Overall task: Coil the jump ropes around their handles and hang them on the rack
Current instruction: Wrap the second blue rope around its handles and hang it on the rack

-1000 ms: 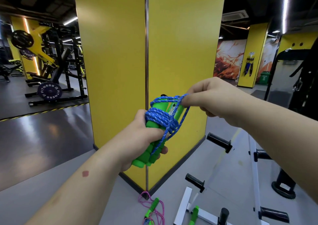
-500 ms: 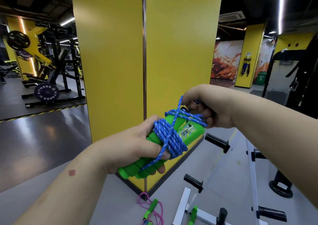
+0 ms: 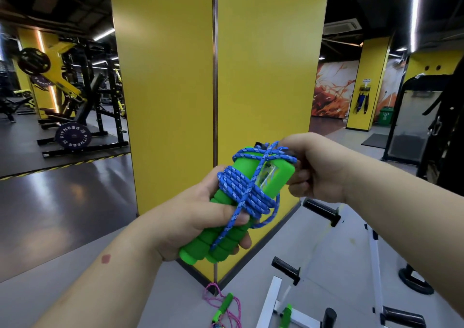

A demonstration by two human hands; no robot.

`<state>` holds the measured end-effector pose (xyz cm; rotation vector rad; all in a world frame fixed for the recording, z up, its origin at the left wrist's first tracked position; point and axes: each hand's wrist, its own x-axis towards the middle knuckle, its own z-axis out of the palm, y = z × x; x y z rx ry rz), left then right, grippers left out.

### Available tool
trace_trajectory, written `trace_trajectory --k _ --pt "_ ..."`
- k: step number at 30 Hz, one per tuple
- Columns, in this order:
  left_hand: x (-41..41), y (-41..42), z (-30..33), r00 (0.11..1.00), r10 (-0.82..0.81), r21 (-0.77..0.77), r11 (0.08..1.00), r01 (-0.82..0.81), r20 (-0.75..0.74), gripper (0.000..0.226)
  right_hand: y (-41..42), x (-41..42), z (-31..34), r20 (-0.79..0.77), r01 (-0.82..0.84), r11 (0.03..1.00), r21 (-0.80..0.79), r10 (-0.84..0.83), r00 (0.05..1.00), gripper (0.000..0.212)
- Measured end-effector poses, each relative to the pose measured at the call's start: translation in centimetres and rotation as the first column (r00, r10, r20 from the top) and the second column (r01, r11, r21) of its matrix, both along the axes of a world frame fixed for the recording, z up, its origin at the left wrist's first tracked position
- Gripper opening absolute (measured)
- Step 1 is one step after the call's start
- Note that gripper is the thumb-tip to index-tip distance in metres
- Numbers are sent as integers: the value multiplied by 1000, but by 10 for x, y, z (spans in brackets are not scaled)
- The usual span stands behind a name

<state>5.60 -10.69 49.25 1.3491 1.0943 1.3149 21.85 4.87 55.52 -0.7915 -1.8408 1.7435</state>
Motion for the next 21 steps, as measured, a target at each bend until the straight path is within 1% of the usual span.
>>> trace_trajectory --k 2,3,5,6,7,8,9,10,11,12,13,14,15,16,17,18,19,21 --pt "1 1 -1 996 -51 33 998 48 68 55 -1 -1 -2 61 -66 996 -65 70 996 41" --pt "1 1 -1 991 -55 54 997 48 122 54 -2 -1 -3 99 -103 991 -84 112 989 39" --pt "1 3 1 971 -43 94 995 21 237 48 -3 -3 -4 177 -162 982 -94 177 968 39" --pt "2 4 2 957 -37 106 994 7 287 44 -4 -5 -4 210 -167 983 -73 179 961 41" --pt "3 5 3 941 -27 110 994 -11 338 39 -3 -6 -5 242 -159 987 -16 158 957 43" --pt "4 6 4 920 -6 99 994 -36 392 33 -5 -8 -5 269 -147 985 88 119 956 44" --pt "4 7 6 890 26 73 995 -67 454 28 -7 -10 -5 294 -134 962 238 60 954 44" --pt "4 8 8 848 60 43 994 -96 526 24 -11 -12 -5 322 -121 902 413 -20 947 44" --pt "3 9 10 796 88 18 992 -123 599 20 -14 -13 -6 348 -116 794 596 -125 929 45" --pt "1 10 13 743 115 -3 989 -151 660 19 -17 -14 -8 358 -132 648 750 -230 905 47" --pt "0 11 15 698 141 -25 985 -173 702 21 -18 -14 -10 344 -165 488 857 -304 888 48" --pt "-2 11 16 667 164 -51 981 -186 727 24 -18 -15 -13 311 -202 318 927 -347 885 47" --pt "-3 12 16 646 181 -78 980 -185 742 25 -17 -15 -17 249 -219 121 968 -367 896 45" --pt "-4 13 17 625 189 -102 980 -172 757 27 -16 -14 -19 175 -213 -71 974 -355 918 42" --pt "-4 13 16 601 192 -125 980 -152 776 28 -14 -13 -21 124 -196 -211 958 -310 943 39" --pt "-4 14 16 574 196 -147 980 -130 795 29 -13 -13 -22 97 -170 -294 941 -246 964 37" --pt "-4 15 17 553 205 -172 979 -111 808 30 -12 -13 -24 94 -153 -344 927 -182 979 35" --pt "-5 15 16 546 241 -230 969 -90 802 31 -13 -12 -26 90 -108 -399 911 -63 994 33"
